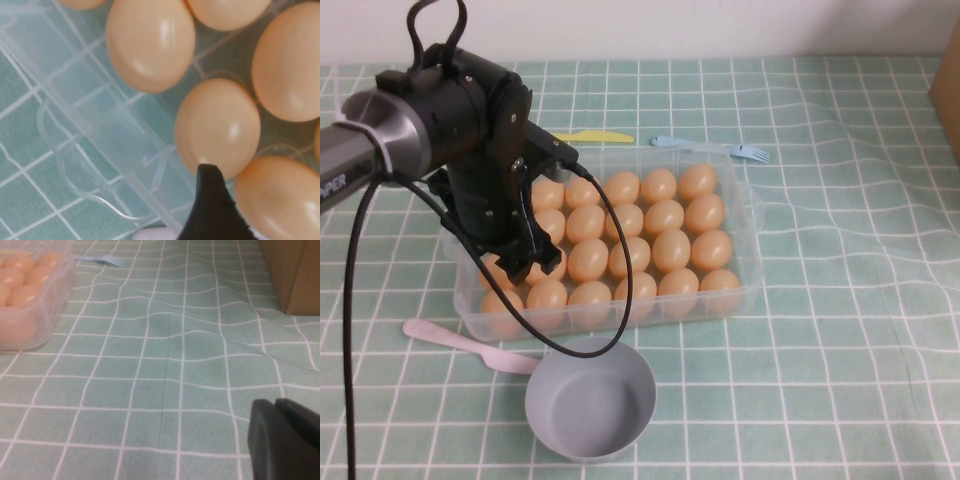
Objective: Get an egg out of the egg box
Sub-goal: Pick up the egg from the plastic box
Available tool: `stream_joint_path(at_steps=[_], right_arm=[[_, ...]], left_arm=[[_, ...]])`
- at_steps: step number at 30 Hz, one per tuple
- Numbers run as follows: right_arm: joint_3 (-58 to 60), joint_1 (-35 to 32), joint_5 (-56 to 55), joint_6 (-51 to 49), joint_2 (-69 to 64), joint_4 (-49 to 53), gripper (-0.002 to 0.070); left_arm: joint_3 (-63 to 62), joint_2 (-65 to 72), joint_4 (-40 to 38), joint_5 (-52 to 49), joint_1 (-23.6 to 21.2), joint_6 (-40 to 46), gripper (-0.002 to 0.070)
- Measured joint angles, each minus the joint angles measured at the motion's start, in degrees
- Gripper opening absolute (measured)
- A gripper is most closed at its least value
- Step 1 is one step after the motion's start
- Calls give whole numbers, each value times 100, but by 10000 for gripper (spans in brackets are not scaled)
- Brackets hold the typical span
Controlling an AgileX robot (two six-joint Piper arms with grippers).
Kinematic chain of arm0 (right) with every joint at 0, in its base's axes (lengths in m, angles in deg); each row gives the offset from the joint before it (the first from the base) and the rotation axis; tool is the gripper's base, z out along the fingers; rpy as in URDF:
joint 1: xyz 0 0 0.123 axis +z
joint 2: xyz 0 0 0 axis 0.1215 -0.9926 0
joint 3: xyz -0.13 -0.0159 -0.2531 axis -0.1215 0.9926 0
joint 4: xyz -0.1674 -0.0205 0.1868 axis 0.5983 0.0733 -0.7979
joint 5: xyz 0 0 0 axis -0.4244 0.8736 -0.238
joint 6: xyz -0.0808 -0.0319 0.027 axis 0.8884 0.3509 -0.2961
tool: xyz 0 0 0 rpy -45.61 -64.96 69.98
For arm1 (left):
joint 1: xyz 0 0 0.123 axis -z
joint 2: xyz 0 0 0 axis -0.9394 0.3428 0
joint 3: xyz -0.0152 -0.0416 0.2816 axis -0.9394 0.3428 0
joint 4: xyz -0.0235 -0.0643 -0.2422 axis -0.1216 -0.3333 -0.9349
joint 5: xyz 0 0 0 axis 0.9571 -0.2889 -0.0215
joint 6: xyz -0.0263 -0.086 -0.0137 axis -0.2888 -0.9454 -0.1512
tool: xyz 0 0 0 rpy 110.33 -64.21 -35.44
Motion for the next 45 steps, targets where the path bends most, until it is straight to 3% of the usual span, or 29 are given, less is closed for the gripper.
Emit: stream_joint_path(at_steps=[45], right_arm=[[0, 0, 0, 0, 0, 0, -18]], left_arm=[[-40, 437, 277, 498, -83, -98, 397]])
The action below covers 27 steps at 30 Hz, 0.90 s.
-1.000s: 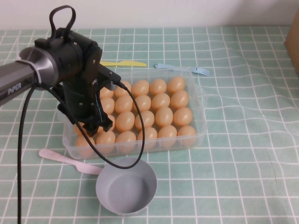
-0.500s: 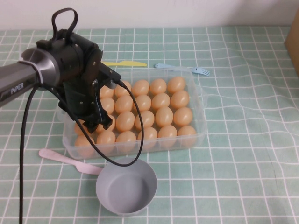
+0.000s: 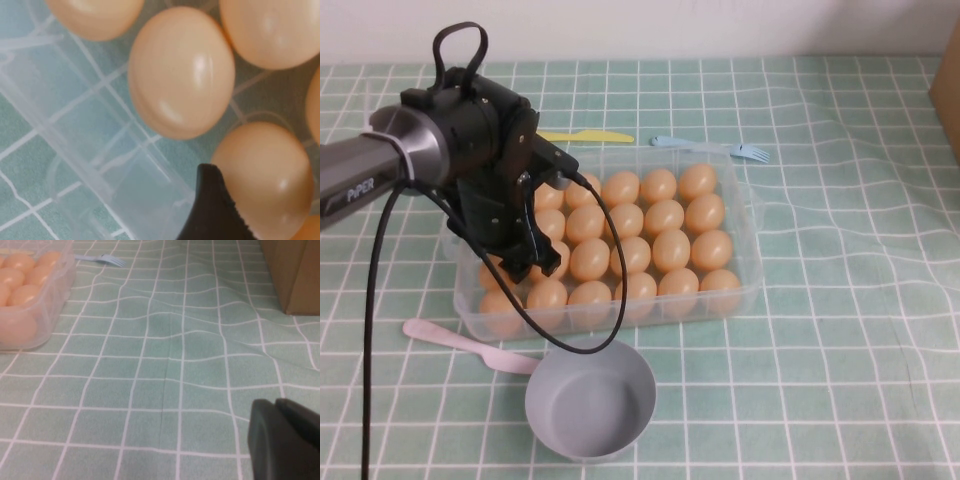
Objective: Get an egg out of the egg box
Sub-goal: Pick up the egg from the plastic box
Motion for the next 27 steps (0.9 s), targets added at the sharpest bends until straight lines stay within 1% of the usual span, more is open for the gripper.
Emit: stream_joint_path(at_steps=[3, 7, 9, 27], right_arm=[[0, 0, 0, 0, 0, 0, -18], [0, 0, 0, 0, 0, 0, -18], [0, 0, 0, 0, 0, 0, -18], [0, 0, 0, 0, 0, 0, -18]], left_arm=[[0, 0, -37, 43, -21, 0, 410], [0, 0, -193, 58, -35, 0, 459], [0, 0, -234, 58, -39, 0, 473], [0, 0, -65, 39, -62, 0, 482]])
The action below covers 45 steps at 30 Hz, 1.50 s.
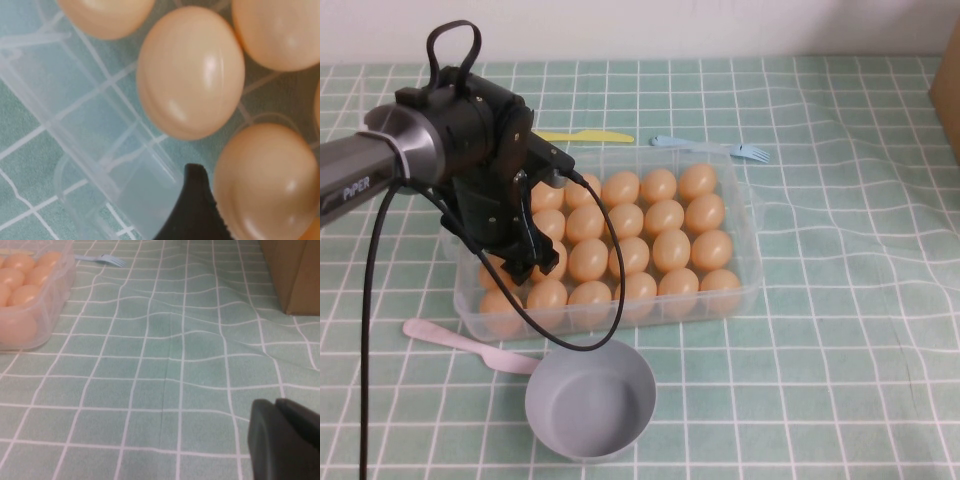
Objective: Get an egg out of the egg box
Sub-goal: Pick up the egg from the plastic box
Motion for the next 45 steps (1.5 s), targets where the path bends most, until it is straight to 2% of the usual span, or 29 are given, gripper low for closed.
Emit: stream_joint_path(at_steps=[18, 21, 25, 27, 34, 45], right_arm=[[0, 0, 0, 0, 0, 0, -18], [0, 0, 0, 0, 0, 0, -18], [0, 0, 0, 0, 0, 0, -18], [0, 0, 0, 0, 0, 0, -18], [0, 0, 0, 0, 0, 0, -18], [0, 0, 0, 0, 0, 0, -18]], left_arm=[[0, 205, 21, -15, -4, 0, 480], [0, 205, 21, -4, -4, 0, 450], [0, 205, 25, -4, -4, 0, 371], [0, 205, 50, -4, -4, 0, 360], [-4, 205, 374, -126, -4, 0, 360], [-4, -70, 468, -214, -4, 0, 360]])
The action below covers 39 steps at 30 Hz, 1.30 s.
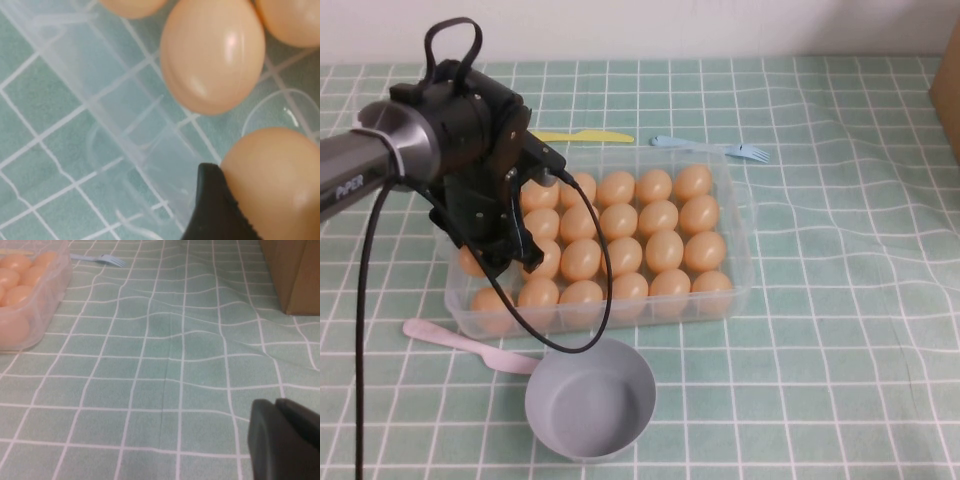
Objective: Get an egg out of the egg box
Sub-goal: Pick up the egg from the plastic box, then place the egg in the bowl
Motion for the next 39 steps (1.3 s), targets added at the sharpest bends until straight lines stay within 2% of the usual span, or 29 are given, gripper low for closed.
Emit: stream_joint_path(at_steps=[10, 17, 23, 30, 35, 39], right_arm=[[0, 0, 0, 0, 0, 0, -18], [0, 0, 0, 0, 0, 0, -18], [0, 0, 0, 0, 0, 0, -18], [0, 0, 0, 0, 0, 0, -18], [0, 0, 0, 0, 0, 0, -18], [0, 0, 0, 0, 0, 0, -18]], left_arm=[[0, -721, -514, -145, 12, -60, 358], [60, -1728, -959, -344, 408, -68, 357], [1008, -2683, -1415, 10, 793, -68, 357], [2290, -3237, -1740, 304, 804, -68, 357], [2515, -3203, -1985, 486, 816, -58, 356], [2515, -3123, -2105, 843, 1035, -21, 356]])
